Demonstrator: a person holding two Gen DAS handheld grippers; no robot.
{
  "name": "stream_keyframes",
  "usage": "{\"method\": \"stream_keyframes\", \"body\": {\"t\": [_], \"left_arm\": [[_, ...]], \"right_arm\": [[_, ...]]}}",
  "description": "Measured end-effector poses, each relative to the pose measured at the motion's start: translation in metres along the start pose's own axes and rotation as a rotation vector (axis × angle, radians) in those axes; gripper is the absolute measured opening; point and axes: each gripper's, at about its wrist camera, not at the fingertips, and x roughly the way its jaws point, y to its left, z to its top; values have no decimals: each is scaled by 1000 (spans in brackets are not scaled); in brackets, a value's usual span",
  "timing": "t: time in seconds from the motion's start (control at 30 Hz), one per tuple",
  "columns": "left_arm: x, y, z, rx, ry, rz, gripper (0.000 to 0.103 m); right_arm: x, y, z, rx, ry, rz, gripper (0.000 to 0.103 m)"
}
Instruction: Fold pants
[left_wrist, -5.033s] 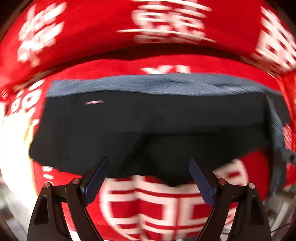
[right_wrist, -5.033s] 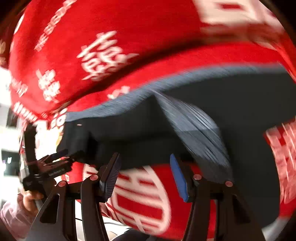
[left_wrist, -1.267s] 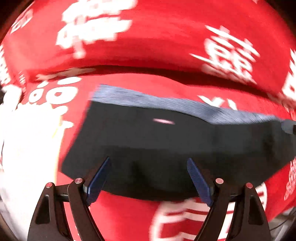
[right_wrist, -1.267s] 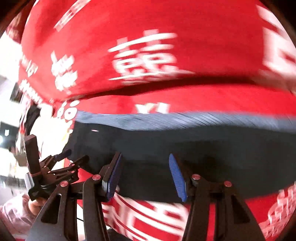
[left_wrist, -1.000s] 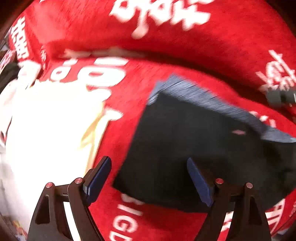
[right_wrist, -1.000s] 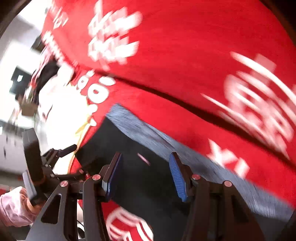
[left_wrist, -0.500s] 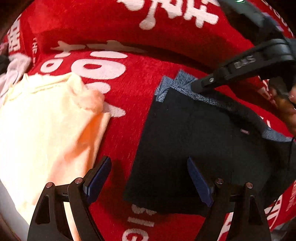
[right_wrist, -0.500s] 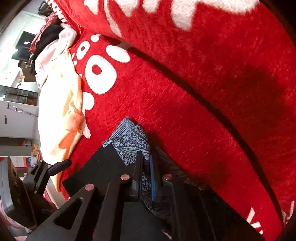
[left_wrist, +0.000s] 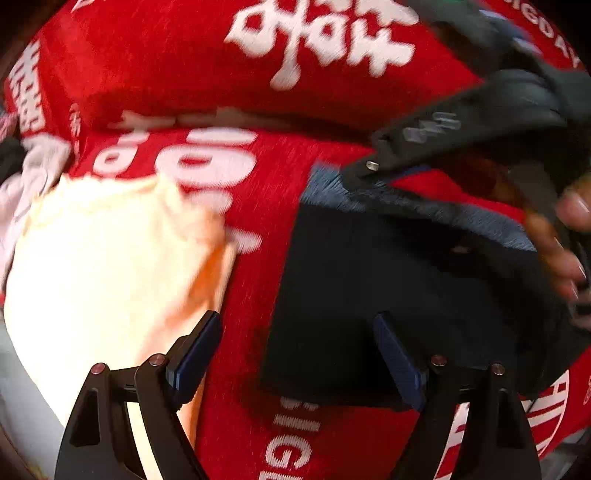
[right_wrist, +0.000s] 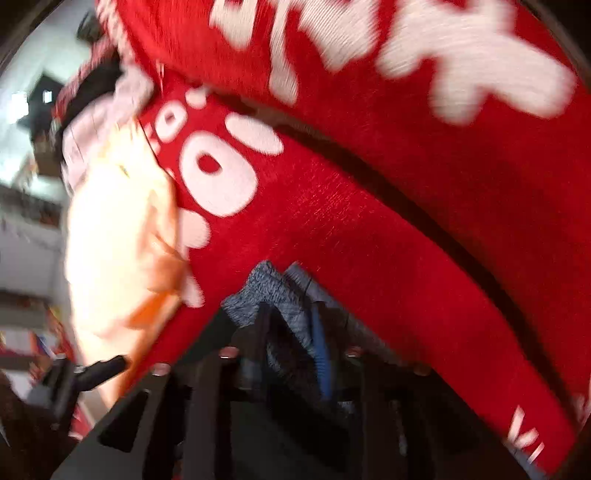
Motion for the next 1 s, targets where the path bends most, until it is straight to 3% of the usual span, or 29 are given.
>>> {"method": "stream_keyframes", "body": {"t": [0.07,0.2,0.3,0.37,0.4,0.43,0.5,0.57,0.67,0.8,0.9,1.0], "left_arm": [[-3,-8,14,19,-15,-17,85],[10,-33,43,73,-38,-48,85],[53,-52,49,138,20,33,85],[72,-50,44,128,58,50,93],[68,-44,44,89,36,56,96],[64,-41,43,73,66,52,96],[52,-41,36,60,94,61,96],[40,-52,29,92,94,60,96],[20,-94,22,194,63,32,96],[14,-159,18,311,44,-71,96],[36,-202,8,369,96,-137,96],[56,-224,-5,388,152,-143,96]], "right_arm": [[-30,-12,-20,62,-52,-20,42],[-87,-64,-92,284,-102,-63,42],[-111,-103,-155,418,-119,-149,42],[-112,-135,-207,551,-65,-209,42],[-113,-148,-234,634,-52,-206,42],[-117,-164,-270,746,-71,-144,42],[-131,-178,-320,893,-165,-19,42],[-143,-184,-350,975,-253,49,42],[-147,-190,-368,1036,-329,121,42],[-140,-194,-373,1058,-355,192,42],[-128,-201,-372,1062,-367,234,42],[-117,-204,-372,1104,-397,280,42]]}}
